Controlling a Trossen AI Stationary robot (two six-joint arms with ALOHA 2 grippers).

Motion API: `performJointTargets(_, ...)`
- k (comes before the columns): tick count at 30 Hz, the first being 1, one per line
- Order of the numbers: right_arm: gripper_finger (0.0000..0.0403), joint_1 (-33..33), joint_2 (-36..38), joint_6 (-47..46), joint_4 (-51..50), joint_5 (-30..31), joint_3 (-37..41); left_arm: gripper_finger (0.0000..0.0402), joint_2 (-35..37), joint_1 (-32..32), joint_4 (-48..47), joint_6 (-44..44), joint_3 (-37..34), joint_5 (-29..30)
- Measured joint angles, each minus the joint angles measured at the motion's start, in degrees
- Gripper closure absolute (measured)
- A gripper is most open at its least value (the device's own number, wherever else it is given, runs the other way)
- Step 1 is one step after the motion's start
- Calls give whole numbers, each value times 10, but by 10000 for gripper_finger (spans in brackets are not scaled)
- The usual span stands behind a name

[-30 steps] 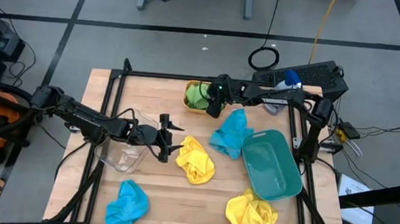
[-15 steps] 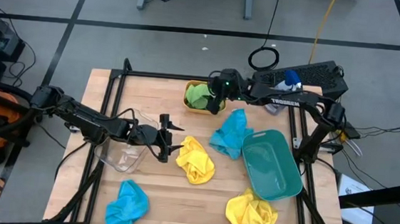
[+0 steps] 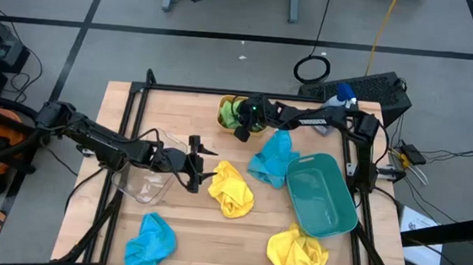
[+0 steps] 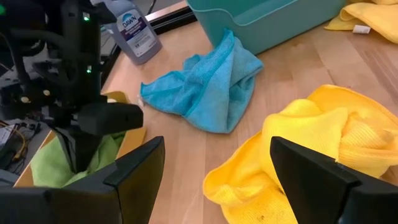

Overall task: Sort microfiber towel by color & place in baskets
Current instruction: Put the green microfiber cloth into the orange bin

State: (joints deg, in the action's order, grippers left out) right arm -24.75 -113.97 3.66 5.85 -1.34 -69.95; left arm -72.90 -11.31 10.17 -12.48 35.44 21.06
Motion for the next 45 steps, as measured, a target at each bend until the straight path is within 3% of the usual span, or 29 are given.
performJointTargets(7,396,0,-11,0,0,-2,0,104,0,0,0,0,0,0)
performJointTargets(15,395,1,63,2,-2,0,-1,104,0,0,-2,0,0,0)
performJointTargets(20,398,-5,73,24,-4,31,-1,104,0,0,-2,0,0,0)
performJointTargets(32,390,-20,-13,-17,-2,-17,0,104,0,0,-2,1,0,-15)
performJointTargets(37,356,-14,12,-26,-10,-16,0,104,0,0,-2,2,0,-17)
performJointTargets(45,244,-14,85,-12,-39,-12,0,104,0,0,-4,2,0,-17)
